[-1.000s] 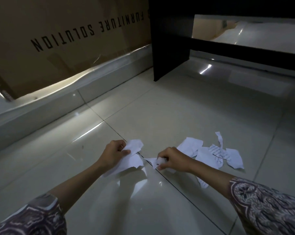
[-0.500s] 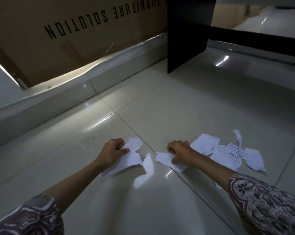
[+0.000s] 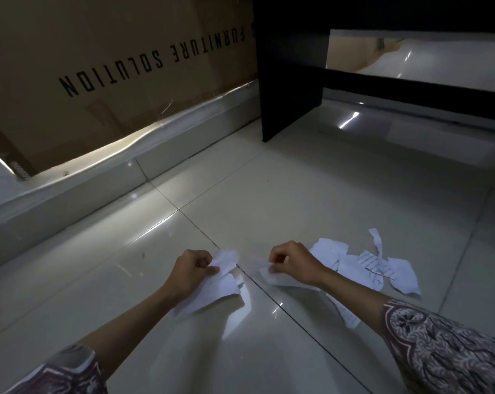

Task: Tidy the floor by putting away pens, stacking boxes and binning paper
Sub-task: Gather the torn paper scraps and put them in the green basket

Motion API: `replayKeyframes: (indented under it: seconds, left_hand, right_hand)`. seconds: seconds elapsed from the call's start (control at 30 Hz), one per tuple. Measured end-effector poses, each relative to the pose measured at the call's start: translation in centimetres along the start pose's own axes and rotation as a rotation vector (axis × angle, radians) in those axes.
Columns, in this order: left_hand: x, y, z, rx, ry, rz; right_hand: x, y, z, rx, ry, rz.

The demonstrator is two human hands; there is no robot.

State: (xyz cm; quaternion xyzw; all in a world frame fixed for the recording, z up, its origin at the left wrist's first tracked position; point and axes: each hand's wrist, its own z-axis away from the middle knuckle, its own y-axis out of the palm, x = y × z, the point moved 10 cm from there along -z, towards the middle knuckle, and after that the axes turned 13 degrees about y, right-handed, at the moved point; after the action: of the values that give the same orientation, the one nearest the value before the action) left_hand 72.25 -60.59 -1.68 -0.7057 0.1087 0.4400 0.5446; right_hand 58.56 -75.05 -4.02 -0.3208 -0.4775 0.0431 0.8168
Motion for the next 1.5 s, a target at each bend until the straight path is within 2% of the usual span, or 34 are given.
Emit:
replayKeyframes:
  seconds: [0.2, 0.43, 0.63, 0.8, 1.0, 1.2, 1.5]
  left_hand:
    - [-3.5, -0.2, -1.8, -0.046, 0.02, 0.108]
    - [-10.8, 0.8, -3.5, -0.084, 0.095, 0.298]
    - [-18.7, 3.1, -4.0, -0.036, 0.166, 0.368]
    - [-25.6, 6.2, -3.7, 0.061, 0.232, 0.397]
    - [-33.4, 9.3, -3.4, 0.149, 0.339, 0.475]
    - [-44.1, 13.8, -2.1, 0.258, 0.498, 0.578]
    - [-60.5, 24.5, 4.7, 0.488, 0.701, 0.725]
  right_hand:
    - [1.0, -6.8, 1.8, -0.126, 0.023, -0.29]
    - [0.7, -14.6, 6.8, -0.253, 0.021, -0.352]
    - [0.7, -19.6, 12.9, -0.306, 0.043, -0.388]
    - [-0.1, -24.8, 19.0, -0.449, 0.049, -0.332]
    - [-2.0, -30.5, 26.6, -0.614, 0.058, -0.413]
    - [-3.7, -36.3, 36.9, -0.859, 0.061, -0.432]
    - [-6.6, -41.9, 54.7, -1.381, 0.11, -0.163]
